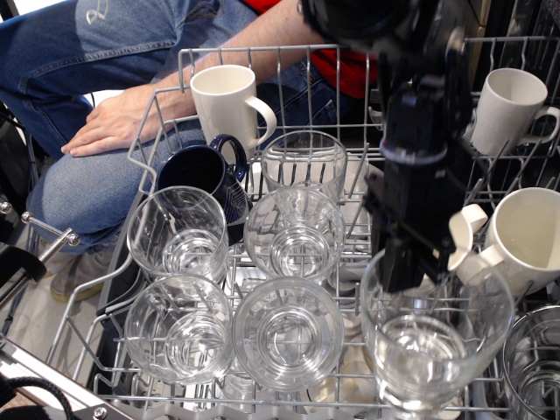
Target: Pick up glass cup
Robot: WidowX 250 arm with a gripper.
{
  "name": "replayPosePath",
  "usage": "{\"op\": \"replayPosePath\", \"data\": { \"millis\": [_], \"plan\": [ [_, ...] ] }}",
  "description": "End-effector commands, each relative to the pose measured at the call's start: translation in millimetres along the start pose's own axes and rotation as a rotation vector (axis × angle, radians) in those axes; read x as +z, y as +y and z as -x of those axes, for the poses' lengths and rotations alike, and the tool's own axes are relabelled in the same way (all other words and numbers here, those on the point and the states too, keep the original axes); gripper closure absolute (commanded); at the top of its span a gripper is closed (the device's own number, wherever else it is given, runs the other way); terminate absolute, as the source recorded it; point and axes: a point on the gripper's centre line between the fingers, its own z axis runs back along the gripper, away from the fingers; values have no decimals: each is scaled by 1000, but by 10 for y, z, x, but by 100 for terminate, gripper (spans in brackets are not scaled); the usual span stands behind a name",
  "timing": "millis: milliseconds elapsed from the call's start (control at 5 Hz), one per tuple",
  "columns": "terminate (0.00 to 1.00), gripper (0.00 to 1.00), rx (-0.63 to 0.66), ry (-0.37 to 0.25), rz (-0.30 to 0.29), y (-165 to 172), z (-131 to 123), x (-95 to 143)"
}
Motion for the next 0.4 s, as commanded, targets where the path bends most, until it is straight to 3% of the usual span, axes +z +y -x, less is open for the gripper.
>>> {"op": "replayPosePath", "data": {
  "millis": [0,200],
  "plan": [
    [0,100,-92,-95,-89,-90,-19,589],
    [100,100,-103,-119,-133,-87,-16,645]
  ]
}}
